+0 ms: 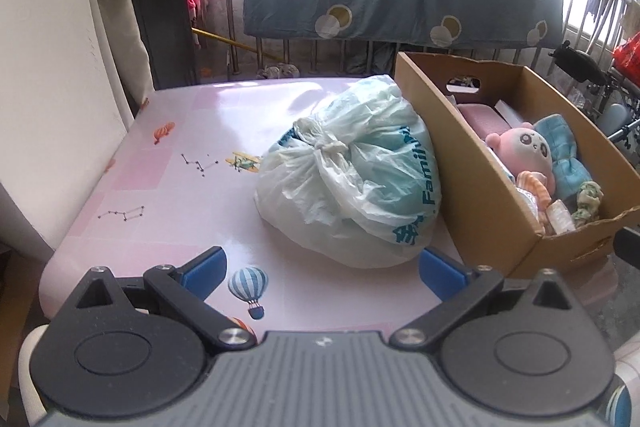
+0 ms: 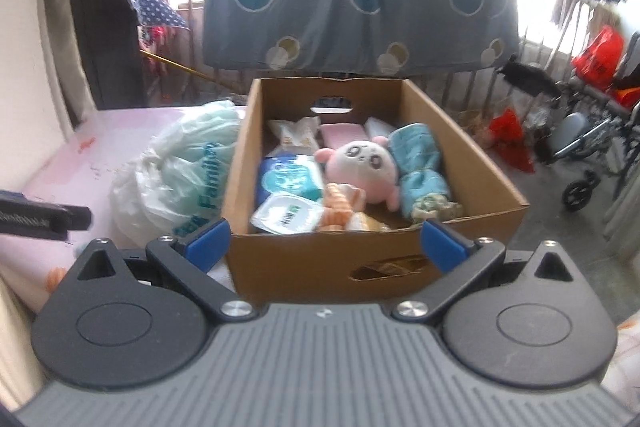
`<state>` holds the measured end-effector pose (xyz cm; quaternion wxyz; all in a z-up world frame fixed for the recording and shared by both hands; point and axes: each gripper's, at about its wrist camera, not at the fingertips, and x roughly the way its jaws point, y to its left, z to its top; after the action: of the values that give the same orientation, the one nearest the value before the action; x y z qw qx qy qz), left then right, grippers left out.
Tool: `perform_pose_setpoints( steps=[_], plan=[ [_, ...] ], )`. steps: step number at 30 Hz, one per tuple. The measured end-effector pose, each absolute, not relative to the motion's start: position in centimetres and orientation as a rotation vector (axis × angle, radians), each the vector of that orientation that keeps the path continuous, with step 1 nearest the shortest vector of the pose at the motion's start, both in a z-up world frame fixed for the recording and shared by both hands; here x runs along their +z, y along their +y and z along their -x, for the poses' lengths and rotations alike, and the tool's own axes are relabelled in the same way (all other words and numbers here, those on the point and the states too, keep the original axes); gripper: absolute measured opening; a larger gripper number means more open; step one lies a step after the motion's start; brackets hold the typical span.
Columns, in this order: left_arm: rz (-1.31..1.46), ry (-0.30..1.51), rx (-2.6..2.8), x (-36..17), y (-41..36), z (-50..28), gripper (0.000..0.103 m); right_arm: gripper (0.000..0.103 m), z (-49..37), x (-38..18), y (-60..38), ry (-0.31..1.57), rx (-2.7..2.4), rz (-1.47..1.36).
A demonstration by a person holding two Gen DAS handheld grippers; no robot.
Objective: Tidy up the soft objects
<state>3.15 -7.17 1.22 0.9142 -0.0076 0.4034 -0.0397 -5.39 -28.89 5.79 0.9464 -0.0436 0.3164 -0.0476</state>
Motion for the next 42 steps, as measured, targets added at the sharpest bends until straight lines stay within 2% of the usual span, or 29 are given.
perform_pose_setpoints(
  steps=[7,28,42],
  plan=[
    [0.037,0.824,-0.069,1.3,-7.0,-3.2,0.103,0.102,4.0,5.8,-30.0,0.679,-0.015,-0.068],
    [0.022,0.847,-0.142,1.0,-9.1,-3.4,0.103,0.102,1.7,4.0,-29.4,0.823,-0.029,-0.039],
    [0.020,0.850,-0.147,1.0,-9.3,-3.4,0.103,0.102,1.3,3.9,-30.5,0.843,-0.044,-0.072]
  ],
)
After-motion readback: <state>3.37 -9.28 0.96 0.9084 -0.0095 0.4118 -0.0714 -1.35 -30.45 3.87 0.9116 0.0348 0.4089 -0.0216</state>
